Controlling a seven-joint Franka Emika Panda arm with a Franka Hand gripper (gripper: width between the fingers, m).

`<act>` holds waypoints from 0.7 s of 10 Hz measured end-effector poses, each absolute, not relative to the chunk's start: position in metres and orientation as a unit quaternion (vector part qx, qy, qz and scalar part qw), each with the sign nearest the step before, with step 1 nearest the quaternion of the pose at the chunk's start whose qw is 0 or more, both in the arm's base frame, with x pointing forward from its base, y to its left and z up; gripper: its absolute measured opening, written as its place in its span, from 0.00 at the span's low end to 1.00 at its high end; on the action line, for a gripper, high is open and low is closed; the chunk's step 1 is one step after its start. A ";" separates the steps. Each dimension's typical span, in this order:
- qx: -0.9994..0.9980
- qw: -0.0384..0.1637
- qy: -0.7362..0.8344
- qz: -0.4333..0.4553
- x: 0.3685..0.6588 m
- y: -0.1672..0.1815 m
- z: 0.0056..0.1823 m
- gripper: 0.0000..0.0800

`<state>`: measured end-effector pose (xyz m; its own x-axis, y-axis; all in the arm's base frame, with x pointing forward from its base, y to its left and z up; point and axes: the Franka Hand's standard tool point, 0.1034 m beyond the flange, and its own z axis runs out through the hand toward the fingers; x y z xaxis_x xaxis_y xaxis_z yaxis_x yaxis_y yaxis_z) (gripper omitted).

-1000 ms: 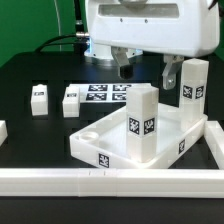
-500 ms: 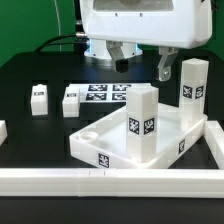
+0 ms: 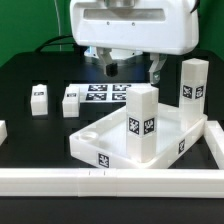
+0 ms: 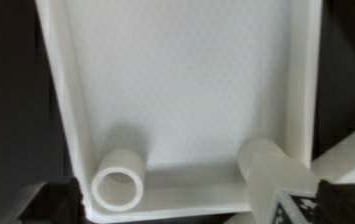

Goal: Assemble desk

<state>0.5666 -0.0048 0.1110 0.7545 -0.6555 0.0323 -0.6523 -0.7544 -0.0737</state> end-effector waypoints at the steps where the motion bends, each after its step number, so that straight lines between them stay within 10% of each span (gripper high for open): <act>1: -0.936 0.025 0.350 -0.032 0.561 -0.007 0.102 0.81; 7: -0.947 0.010 0.318 -0.043 0.539 -0.023 0.067 0.81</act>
Offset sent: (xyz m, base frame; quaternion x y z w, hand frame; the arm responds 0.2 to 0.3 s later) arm 0.0000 0.0000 0.0000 0.0000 0.0000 0.0000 1.0000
